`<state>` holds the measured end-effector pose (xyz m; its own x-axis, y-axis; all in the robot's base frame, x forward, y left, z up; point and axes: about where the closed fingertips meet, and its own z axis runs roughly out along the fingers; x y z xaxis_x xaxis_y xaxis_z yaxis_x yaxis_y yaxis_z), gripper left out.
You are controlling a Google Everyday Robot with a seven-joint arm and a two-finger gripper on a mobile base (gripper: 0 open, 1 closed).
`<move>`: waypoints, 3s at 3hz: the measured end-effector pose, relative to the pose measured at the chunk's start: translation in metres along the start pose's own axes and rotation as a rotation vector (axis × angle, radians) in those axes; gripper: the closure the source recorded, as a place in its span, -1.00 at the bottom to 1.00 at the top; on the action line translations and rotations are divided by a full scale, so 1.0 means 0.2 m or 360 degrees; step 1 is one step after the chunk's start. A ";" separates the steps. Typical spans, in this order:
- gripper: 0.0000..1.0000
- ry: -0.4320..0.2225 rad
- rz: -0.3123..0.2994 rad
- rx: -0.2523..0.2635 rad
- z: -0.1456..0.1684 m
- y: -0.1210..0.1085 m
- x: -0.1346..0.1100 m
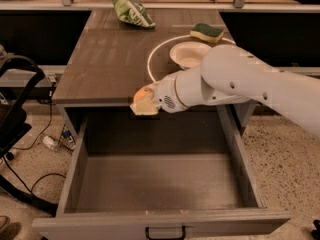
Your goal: Place orange into top drawer
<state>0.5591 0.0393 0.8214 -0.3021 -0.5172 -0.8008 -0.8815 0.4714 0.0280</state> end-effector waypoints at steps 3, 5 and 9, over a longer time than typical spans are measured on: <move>-0.62 0.0000 -0.0001 0.0000 0.00 0.00 0.00; 0.46 0.0000 -0.0002 0.0000 -0.01 0.00 -0.01; -0.98 -0.0002 -0.0024 -0.0003 -0.01 0.03 -0.04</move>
Offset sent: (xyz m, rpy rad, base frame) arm 0.0000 0.0001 0.0001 0.0000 -0.0001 0.0001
